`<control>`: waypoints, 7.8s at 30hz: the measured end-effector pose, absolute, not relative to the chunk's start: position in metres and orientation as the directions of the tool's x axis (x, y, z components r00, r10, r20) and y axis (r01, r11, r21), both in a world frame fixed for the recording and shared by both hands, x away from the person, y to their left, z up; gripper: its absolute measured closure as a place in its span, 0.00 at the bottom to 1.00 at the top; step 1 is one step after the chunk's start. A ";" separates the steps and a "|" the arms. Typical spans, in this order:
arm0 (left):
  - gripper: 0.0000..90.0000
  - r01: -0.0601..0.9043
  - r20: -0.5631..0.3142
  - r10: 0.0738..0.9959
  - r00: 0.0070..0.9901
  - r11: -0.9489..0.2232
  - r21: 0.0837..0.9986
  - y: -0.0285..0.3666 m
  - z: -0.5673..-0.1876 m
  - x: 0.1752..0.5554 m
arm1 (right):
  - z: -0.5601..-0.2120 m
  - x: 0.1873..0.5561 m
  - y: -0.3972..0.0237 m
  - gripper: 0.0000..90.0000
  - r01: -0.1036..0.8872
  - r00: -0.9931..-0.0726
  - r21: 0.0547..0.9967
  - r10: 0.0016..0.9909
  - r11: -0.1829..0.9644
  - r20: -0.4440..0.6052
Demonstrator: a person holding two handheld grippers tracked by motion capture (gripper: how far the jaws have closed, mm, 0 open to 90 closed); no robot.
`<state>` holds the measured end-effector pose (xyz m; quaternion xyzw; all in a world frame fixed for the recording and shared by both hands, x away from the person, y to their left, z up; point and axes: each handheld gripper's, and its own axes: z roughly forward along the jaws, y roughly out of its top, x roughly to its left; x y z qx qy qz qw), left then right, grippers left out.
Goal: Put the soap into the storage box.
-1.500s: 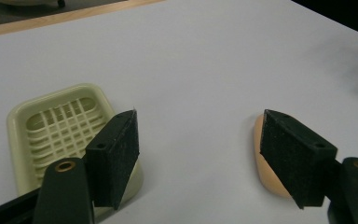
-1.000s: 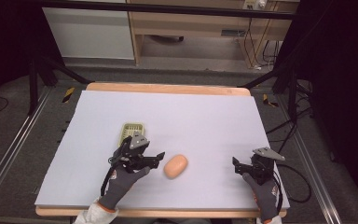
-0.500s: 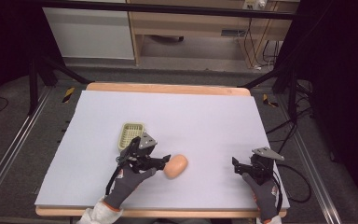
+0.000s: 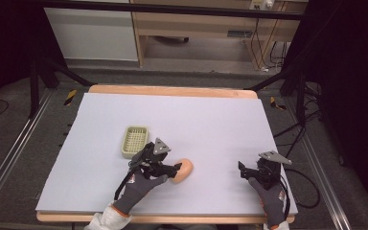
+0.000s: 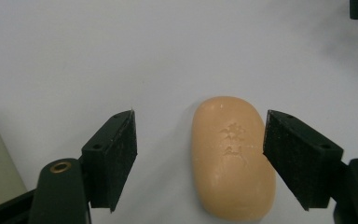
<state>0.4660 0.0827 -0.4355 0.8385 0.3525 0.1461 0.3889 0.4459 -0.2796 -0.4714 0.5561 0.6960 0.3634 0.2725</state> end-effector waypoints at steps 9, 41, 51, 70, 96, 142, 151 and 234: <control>0.27 0.485 -0.020 0.696 0.718 -0.479 0.732 0.072 -0.442 0.466 | -0.471 0.446 -0.279 0.08 0.581 -0.235 0.806 0.971 0.114 0.032; 0.26 0.513 -0.010 0.665 0.747 -0.566 0.646 0.047 -0.466 0.468 | -0.472 0.447 -0.279 0.08 0.586 -0.237 0.802 0.971 0.115 0.034; 0.31 0.518 0.001 0.665 0.747 -0.582 0.627 0.044 -0.472 0.468 | -0.472 0.447 -0.279 0.08 0.589 -0.235 0.801 0.971 0.112 0.036; 0.35 0.516 0.019 0.667 0.745 -0.594 0.617 0.042 -0.471 0.468 | -0.473 0.448 -0.279 0.08 0.594 -0.239 0.796 0.971 0.118 0.034; 0.35 0.514 -0.003 0.684 0.729 -0.544 0.663 0.066 -0.441 0.461 | -0.473 0.446 -0.279 0.08 0.589 -0.243 0.800 0.969 0.119 0.035; 0.35 0.553 0.010 0.818 0.575 -0.398 0.732 0.139 -0.402 0.484 | -0.472 0.446 -0.278 0.08 0.588 -0.243 0.801 0.969 0.116 0.038; 0.35 0.561 0.008 0.838 0.545 -0.372 0.740 0.148 -0.401 0.492 | -0.472 0.446 -0.277 0.08 0.587 -0.243 0.801 0.969 0.116 0.037; 0.35 0.667 0.024 0.919 0.395 -0.304 0.680 0.180 -0.451 0.545 | -0.473 0.447 -0.274 0.08 0.584 -0.252 0.801 0.967 0.130 0.026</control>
